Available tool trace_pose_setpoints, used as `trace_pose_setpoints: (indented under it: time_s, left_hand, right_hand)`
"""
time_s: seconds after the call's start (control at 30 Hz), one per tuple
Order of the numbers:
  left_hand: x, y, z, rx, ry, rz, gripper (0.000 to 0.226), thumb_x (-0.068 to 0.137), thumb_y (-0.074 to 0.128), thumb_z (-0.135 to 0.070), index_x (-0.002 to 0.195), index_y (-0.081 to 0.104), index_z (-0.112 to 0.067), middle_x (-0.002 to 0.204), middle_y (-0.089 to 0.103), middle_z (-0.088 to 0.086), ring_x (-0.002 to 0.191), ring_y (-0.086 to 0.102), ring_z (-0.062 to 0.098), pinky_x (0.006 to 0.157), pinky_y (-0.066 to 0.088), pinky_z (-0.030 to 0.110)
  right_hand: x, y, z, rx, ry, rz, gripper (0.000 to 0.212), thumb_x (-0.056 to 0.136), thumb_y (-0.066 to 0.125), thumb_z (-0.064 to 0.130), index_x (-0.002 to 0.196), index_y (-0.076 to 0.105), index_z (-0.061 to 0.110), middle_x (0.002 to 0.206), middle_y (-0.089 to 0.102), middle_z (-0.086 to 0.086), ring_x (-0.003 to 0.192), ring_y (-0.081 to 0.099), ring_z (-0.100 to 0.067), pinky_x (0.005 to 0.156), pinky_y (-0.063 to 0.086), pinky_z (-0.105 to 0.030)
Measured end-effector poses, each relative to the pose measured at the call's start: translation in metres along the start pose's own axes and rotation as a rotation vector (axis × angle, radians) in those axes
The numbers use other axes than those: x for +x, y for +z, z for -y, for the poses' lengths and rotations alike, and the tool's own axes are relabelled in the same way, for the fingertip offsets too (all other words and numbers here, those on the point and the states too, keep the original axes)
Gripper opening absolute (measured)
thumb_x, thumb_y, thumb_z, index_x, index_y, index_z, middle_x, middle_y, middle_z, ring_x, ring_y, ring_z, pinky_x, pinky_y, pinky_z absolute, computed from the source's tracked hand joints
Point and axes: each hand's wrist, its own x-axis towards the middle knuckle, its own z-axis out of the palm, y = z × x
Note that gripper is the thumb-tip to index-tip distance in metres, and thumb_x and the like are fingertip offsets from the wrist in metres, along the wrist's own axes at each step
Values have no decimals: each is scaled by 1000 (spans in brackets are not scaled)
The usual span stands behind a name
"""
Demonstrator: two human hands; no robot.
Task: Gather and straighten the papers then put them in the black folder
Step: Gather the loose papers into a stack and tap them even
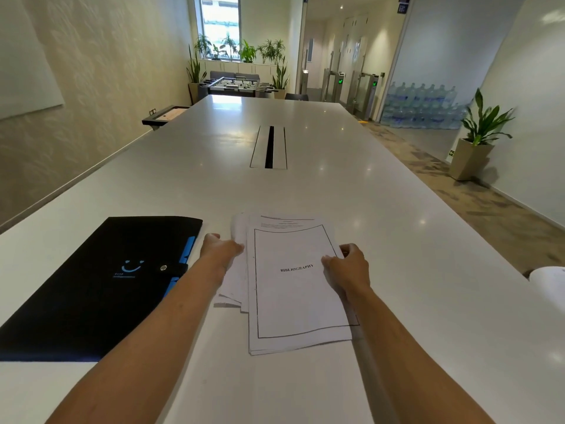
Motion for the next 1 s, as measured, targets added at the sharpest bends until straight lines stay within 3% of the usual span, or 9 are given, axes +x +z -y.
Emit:
trace_pose_setpoints:
  time_s: [0.13,0.4,0.5,0.57,0.67,0.73,0.83,0.93,1.0]
  left_hand:
    - [4,-12,-4,121,-17,-1,69,81,74,-11,139,38,-5,135,48,17,126,46,33,106,39,44]
    - [2,-16,-2,95,40,151,68,87,69,-24,141,34,-4,135,49,14,125,46,30,107,36,41]
    - [-3,-11,-3,102,62,225,74,85,71,-21,143,28,-2,134,47,11,125,44,27,105,33,38]
    - [-4,-6,-1,116,75,249,82,81,75,-19,145,25,-5,137,46,10,123,46,26,104,34,37]
    - [-9,3,1,82,93,311,81,81,75,-9,145,25,-7,126,46,5,110,47,23,94,37,31]
    - [-12,7,4,64,96,356,84,81,73,-3,147,21,-9,138,44,13,108,45,21,91,36,30]
    - [-13,7,10,14,120,383,89,80,72,2,149,20,-17,143,41,10,120,46,24,96,39,32]
    - [-19,4,16,-34,197,371,88,81,69,5,150,19,-17,139,42,3,120,46,18,97,38,27]
    - [-27,1,14,-70,263,389,80,83,66,8,147,24,-18,123,48,-5,107,51,10,88,42,17]
  right_hand:
    - [1,-4,-6,80,51,-117,42,86,65,19,125,55,7,119,64,-12,101,60,-26,82,44,-30]
    - [2,14,0,-193,-9,-169,48,83,64,25,122,56,-2,123,57,-21,116,51,-37,97,42,-40]
    - [-1,18,0,-212,-35,-139,36,80,62,25,100,59,-4,100,61,-19,99,55,-37,83,48,-40]
    - [-2,18,3,-153,-37,-100,21,81,60,20,86,54,1,80,54,-10,82,52,-29,69,43,-33]
    - [-3,14,5,-71,-49,-27,17,85,60,17,75,46,14,74,45,0,77,45,-22,58,34,-25]
    - [-1,13,3,-38,-54,20,8,86,61,20,90,55,17,91,53,-1,90,50,-23,72,40,-24]
    - [2,7,-2,11,-18,56,36,87,64,23,120,56,13,116,55,-6,110,54,-22,90,39,-29]
    - [2,0,-7,122,16,45,52,86,67,24,133,50,8,127,57,-6,121,54,-24,100,42,-32]
    - [-1,-2,-9,303,69,71,62,80,72,27,135,49,14,133,54,-1,122,54,-23,104,44,-39]
